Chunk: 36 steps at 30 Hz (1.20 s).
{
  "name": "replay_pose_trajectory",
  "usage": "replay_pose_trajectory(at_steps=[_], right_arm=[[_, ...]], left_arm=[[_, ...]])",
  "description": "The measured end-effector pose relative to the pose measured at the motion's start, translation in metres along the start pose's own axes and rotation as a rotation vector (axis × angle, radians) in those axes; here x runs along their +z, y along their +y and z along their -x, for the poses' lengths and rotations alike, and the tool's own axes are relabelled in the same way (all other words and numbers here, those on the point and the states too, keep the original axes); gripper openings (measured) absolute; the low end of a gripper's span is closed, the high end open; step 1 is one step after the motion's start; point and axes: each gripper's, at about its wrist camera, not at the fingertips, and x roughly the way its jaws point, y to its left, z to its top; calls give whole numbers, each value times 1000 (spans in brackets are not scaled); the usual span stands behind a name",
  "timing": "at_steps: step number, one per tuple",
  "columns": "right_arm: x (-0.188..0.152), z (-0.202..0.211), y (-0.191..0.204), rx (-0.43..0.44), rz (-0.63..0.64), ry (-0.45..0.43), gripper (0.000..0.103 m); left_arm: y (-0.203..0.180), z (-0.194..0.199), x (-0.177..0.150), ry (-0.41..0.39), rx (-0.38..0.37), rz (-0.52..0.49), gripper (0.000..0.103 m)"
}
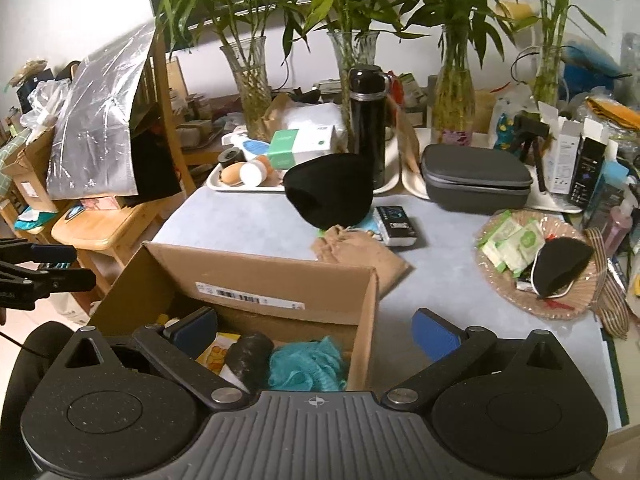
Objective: Organize soft objects
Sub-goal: 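Withdraw both open grippers from the box toward the items on the table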
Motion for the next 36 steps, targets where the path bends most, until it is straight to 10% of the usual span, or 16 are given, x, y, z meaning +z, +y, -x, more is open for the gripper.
replay_pose_trajectory(at_steps=[36], right_arm=[[34, -78, -64, -112, -58, 34, 103]], left_arm=[[18, -52, 37, -103, -33, -127, 80]])
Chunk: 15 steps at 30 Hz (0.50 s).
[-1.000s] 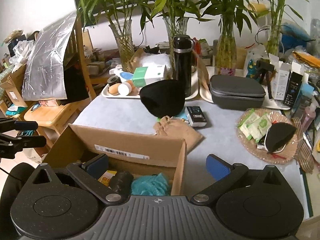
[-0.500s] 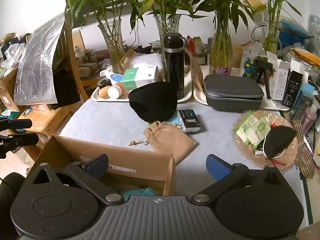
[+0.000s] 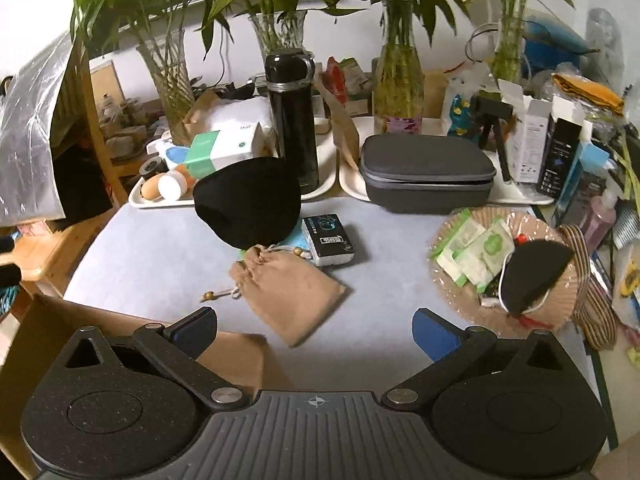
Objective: Organize soft objects
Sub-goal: 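Withdraw both open grippers from the box toward the items on the table, then grasp the black fabric cap with the left gripper and lift it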
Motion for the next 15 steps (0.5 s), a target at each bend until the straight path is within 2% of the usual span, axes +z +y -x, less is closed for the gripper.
replay_pose_trajectory(at_steps=[5, 11, 15], right_arm=[[8, -13, -13, 48, -29, 1, 103], [18, -33, -31, 53, -93, -14, 103], [19, -45, -34, 24, -71, -49, 103]], left_arm=[[16, -13, 2, -18, -8, -10, 80], [36, -35, 9, -13, -21, -6, 80], [43, -52, 12, 4, -13, -17, 80]])
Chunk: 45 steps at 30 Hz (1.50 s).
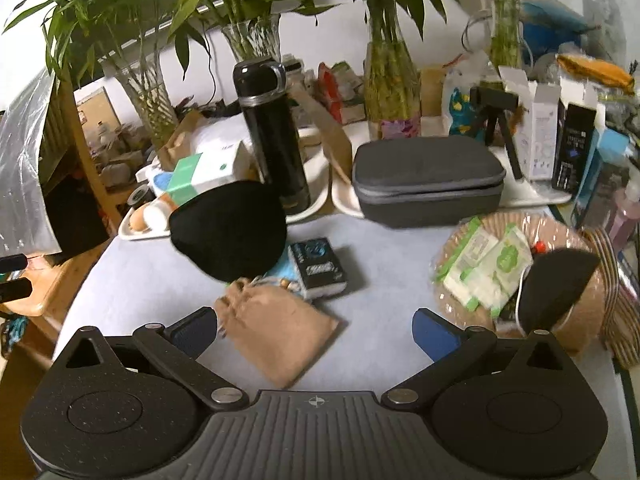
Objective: Organize soft objects
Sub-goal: 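Grasp the black fabric cap with the left gripper and lift it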
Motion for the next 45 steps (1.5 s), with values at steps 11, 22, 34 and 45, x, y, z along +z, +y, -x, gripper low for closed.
replay_pose_trajectory(at_steps=[11, 22, 34, 45], right_arm=[[8, -32, 4, 31, 53, 13, 103], [12, -64, -4, 43, 65, 83, 102], [16, -90, -7, -37, 91, 127, 103], [19, -94, -11, -62, 96, 70, 103]], left_arm=[[7, -57, 0, -24, -40, -110, 79], [5, -117, 0, -46, -112, -190, 79], [-28, -164, 6, -98, -95, -442, 70], [-45, -174, 4, -110, -64, -589, 22]])
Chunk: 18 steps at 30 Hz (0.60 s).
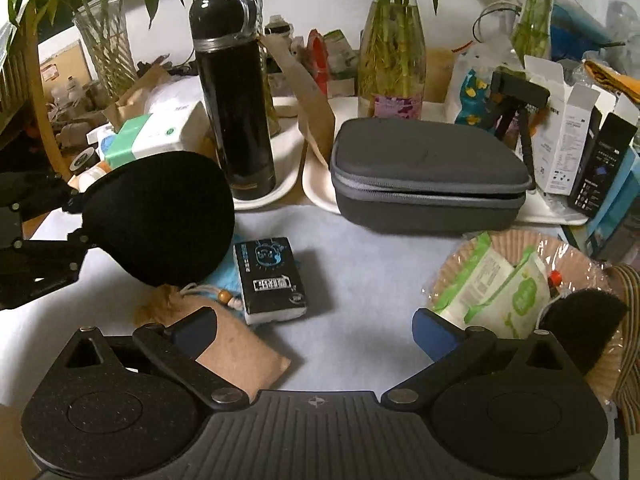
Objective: Organize soft objects
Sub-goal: 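Grasp the black fabric cap with the left gripper and lift it, then grasp the black printed tissue pack with right while left holds the black cap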
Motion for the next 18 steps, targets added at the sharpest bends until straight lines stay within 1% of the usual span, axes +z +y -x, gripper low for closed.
replay_pose_trajectory(at_steps=[3, 7, 9, 12, 18], right_arm=[[3, 1, 1, 17, 19, -18, 103], [6, 1, 3, 52, 36, -27, 103], [7, -2, 6, 50, 44, -11, 103], [6, -4, 9, 54, 66, -23, 103], [6, -20, 1, 133, 37, -12, 103]], left_arm=[[4, 7, 3, 6, 30, 23, 18], [14, 20, 9, 11, 37, 77, 16], [16, 28, 12, 12, 52, 86, 15], [21, 40, 15, 13, 69, 120, 14], [31, 70, 17, 18, 98, 200, 13]])
